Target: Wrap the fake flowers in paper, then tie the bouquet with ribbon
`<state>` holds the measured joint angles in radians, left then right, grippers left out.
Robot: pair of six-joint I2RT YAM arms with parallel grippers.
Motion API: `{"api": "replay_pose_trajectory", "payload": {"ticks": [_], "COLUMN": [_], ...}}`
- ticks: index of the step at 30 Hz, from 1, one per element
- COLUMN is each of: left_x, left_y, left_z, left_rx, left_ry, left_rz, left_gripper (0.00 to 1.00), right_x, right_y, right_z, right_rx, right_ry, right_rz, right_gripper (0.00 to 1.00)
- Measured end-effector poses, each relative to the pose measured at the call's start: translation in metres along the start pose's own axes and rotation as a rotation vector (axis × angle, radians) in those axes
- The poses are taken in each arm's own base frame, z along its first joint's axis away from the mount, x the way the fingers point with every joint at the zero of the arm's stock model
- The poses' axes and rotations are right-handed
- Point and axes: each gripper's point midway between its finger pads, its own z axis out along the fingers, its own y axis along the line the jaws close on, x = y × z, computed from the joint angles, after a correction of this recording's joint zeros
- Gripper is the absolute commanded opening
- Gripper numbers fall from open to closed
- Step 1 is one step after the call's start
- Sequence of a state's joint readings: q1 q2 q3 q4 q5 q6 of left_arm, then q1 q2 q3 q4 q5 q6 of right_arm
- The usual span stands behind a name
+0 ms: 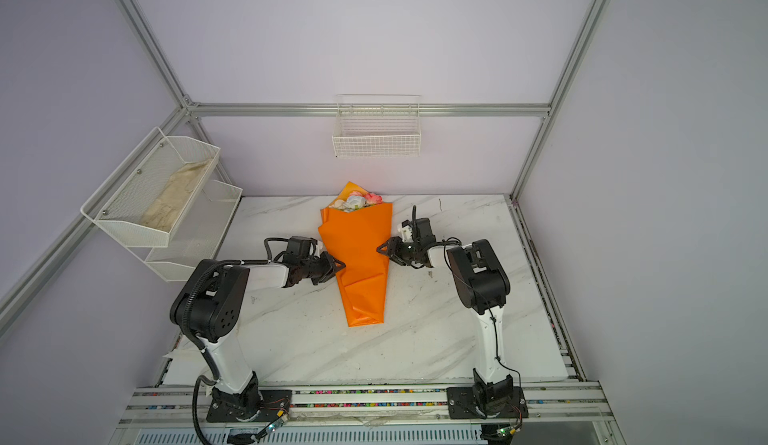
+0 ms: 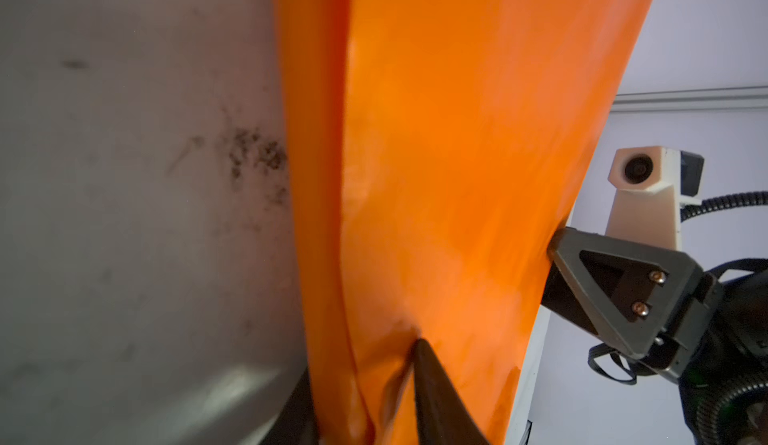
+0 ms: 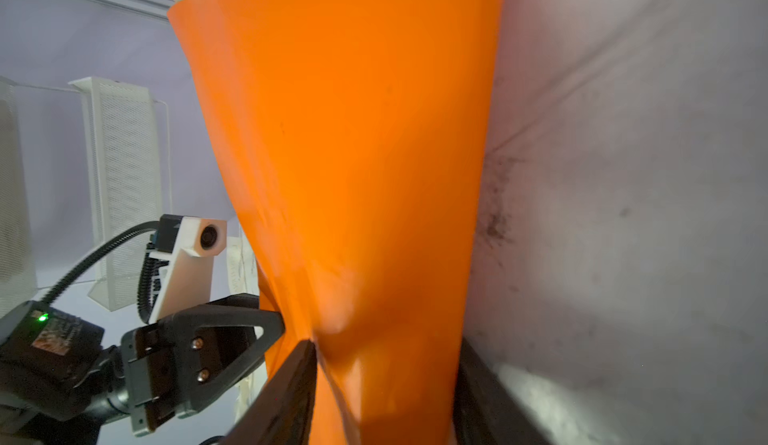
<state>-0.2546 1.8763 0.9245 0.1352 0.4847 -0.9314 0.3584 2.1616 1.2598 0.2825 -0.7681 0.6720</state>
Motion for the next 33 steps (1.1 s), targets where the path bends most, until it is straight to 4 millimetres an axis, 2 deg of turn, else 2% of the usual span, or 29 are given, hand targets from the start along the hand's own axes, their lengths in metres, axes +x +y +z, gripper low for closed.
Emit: {"api": "replay_pose_trajectory", "payload": {"ticks": [4, 6, 10, 13, 18, 23, 29, 33], "left_x": [-0.006, -0.009, -0.008, -0.003, 0.012, 0.019, 0.011, 0.001], "left_y": [-0.005, -0.008, -0.017, -0.029, -0.053, -0.07, -0.088, -0.097], "left_z": [0.011, 0.017, 0.029, 0.042, 0.066, 0.082, 0.105, 0.116], "left_rx": [0.023, 0.032, 0.053, 0.075, 0.115, 0.142, 0.154, 0.164], "left_ry": [0.009, 0.016, 0.032, 0.055, 0.096, 0.114, 0.108, 0.081], "left_rz": [0.007, 0.01, 0.029, 0.052, 0.087, 0.1, 0.108, 0.101], "left_gripper": [0.16, 0.15, 0.11, 0.09, 0.08, 0.06, 0.05, 0.05], "right_x": [-0.002, -0.003, -0.009, -0.011, -0.022, -0.027, -0.041, -0.063], "right_y": [-0.001, -0.002, -0.009, -0.022, -0.041, -0.057, -0.073, -0.083], "right_z": [0.003, 0.004, -0.001, -0.014, -0.04, -0.064, -0.087, -0.089], "right_rx": [-0.011, -0.005, 0.017, 0.049, 0.078, 0.119, 0.144, 0.141], "right_ry": [-0.003, -0.006, -0.033, -0.061, -0.11, -0.162, -0.216, -0.243], "right_rz": [0.004, 0.008, 0.019, 0.044, 0.082, 0.108, 0.121, 0.113], "right_gripper": [0.39, 0.29, 0.24, 0.19, 0.16, 0.17, 0.16, 0.15]}}
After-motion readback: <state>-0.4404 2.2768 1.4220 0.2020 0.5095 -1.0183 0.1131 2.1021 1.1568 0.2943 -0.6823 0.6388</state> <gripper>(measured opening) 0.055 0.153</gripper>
